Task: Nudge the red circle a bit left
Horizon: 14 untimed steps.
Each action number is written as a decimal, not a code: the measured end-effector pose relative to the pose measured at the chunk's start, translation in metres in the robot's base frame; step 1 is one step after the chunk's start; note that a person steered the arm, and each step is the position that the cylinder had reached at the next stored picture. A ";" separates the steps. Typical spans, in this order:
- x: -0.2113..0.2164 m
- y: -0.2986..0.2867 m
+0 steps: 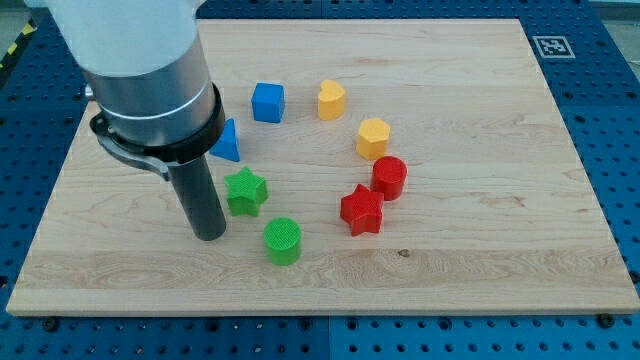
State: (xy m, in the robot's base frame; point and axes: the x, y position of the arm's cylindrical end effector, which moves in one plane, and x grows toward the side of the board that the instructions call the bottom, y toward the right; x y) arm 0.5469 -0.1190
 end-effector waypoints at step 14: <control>-0.060 0.274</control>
State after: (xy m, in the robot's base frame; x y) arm 0.4866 0.1546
